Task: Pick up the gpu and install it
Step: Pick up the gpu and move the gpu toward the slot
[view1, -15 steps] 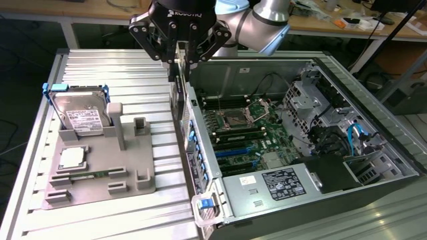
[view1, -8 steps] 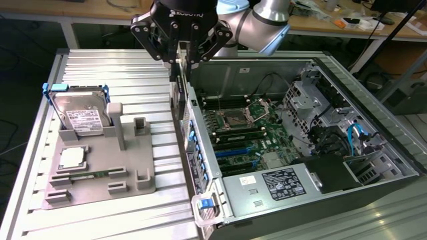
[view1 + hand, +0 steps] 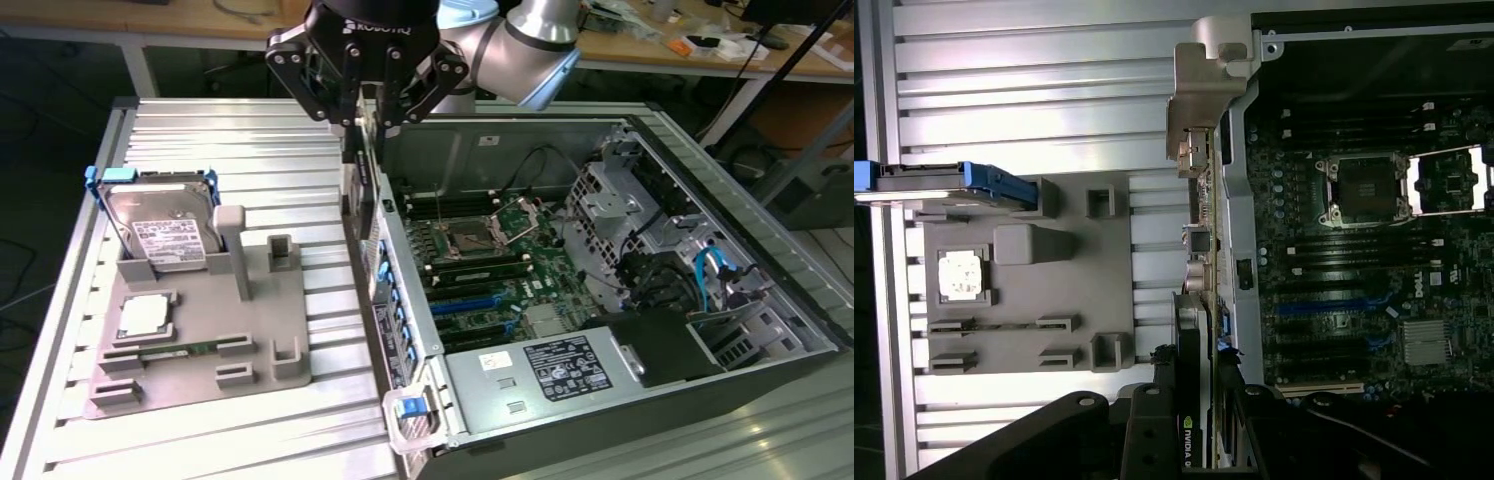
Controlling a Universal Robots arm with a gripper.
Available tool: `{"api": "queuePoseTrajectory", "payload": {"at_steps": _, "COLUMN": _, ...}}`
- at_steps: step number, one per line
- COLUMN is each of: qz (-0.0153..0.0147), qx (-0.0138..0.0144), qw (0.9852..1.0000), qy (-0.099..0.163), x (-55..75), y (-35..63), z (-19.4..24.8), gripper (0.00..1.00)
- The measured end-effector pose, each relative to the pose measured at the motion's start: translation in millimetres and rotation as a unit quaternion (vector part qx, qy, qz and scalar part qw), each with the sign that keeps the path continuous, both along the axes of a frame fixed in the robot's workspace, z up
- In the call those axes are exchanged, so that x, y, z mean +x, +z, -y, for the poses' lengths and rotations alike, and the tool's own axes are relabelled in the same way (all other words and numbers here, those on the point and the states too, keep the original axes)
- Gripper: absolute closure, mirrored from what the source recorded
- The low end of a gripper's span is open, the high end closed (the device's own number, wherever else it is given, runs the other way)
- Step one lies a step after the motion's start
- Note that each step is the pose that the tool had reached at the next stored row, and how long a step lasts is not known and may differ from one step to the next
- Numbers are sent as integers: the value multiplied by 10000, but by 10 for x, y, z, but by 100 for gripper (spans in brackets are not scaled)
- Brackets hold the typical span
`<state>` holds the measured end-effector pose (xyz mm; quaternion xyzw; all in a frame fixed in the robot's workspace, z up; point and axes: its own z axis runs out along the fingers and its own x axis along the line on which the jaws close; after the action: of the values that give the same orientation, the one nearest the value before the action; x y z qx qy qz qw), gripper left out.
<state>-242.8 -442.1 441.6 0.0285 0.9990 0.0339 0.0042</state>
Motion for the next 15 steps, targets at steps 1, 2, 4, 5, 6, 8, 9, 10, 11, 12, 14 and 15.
{"api": "queuePoseTrajectory", "payload": {"at_steps": 1, "qz": 0, "qx": 0, "qw": 10000, "qy": 0, "x": 2, "y": 0, "z": 0, "gripper": 73}}
{"api": "queuePoseTrajectory", "payload": {"at_steps": 2, "qz": -1, "qx": 0, "qw": 10000, "qy": 0, "x": 4, "y": 0, "z": 0, "gripper": 73}}
{"api": "queuePoseTrajectory", "payload": {"at_steps": 4, "qz": -2, "qx": 0, "qw": 10000, "qy": 0, "x": 9, "y": 0, "z": 0, "gripper": 73}}
{"api": "queuePoseTrajectory", "payload": {"at_steps": 5, "qz": -2, "qx": 0, "qw": 10000, "qy": 0, "x": 11, "y": 0, "z": 0, "gripper": 73}}
{"api": "queuePoseTrajectory", "payload": {"at_steps": 6, "qz": -2, "qx": 0, "qw": 10000, "qy": 0, "x": 13, "y": 0, "z": 0, "gripper": 73}}
{"api": "queuePoseTrajectory", "payload": {"at_steps": 8, "qz": -3, "qx": 0, "qw": 10000, "qy": 0, "x": 17, "y": 0, "z": 0, "gripper": 73}}
{"api": "queuePoseTrajectory", "payload": {"at_steps": 9, "qz": -4, "qx": 0, "qw": 10000, "qy": 0, "x": 19, "y": 0, "z": 0, "gripper": 73}}
{"api": "queuePoseTrajectory", "payload": {"at_steps": 10, "qz": -4, "qx": 0, "qw": 10000, "qy": 0, "x": 22, "y": 0, "z": 0, "gripper": 73}}
{"api": "queuePoseTrajectory", "payload": {"at_steps": 11, "qz": -5, "qx": 0, "qw": 10000, "qy": 0, "x": 25, "y": 0, "z": 0, "gripper": 73}}
{"api": "queuePoseTrajectory", "payload": {"at_steps": 12, "qz": -5, "qx": 0, "qw": 10000, "qy": 0, "x": 26, "y": 0, "z": 0, "gripper": 73}}
{"api": "queuePoseTrajectory", "payload": {"at_steps": 14, "qz": -5, "qx": 0, "qw": 10000, "qy": 0, "x": 30, "y": 0, "z": 0, "gripper": 73}}
{"api": "queuePoseTrajectory", "payload": {"at_steps": 15, "qz": -6, "qx": 0, "qw": 10000, "qy": 0, "x": 34, "y": 0, "z": 0, "gripper": 73}}
